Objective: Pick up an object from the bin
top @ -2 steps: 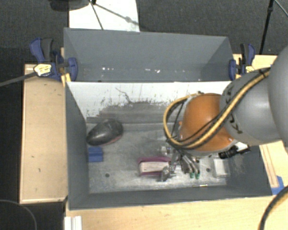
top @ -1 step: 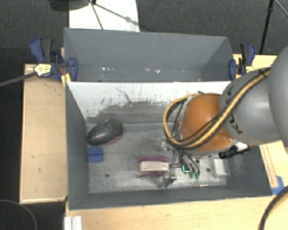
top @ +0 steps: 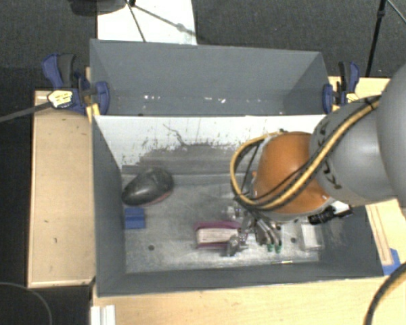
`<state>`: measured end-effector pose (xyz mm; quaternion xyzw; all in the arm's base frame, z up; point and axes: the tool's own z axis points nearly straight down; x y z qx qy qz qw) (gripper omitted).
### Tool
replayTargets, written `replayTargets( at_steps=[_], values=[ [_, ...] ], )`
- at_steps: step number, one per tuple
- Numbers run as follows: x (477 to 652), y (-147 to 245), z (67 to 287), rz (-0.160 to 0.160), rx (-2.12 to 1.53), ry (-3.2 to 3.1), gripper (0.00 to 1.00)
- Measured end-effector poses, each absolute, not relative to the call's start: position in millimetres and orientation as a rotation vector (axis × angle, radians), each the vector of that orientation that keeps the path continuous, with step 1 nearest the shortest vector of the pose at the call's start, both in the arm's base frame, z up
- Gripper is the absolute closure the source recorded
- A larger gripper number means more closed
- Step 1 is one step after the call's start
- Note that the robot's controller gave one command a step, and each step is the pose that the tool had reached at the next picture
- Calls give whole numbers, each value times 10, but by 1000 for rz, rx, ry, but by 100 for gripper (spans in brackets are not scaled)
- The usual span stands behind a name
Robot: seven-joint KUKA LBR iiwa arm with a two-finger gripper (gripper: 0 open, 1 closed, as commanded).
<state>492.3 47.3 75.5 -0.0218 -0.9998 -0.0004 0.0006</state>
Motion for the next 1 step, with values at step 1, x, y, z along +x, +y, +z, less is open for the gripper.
replayTargets(
  at_steps=[1],
  values=[
    [4916,552,2220,-3,-54,-3150,100]
  ],
)
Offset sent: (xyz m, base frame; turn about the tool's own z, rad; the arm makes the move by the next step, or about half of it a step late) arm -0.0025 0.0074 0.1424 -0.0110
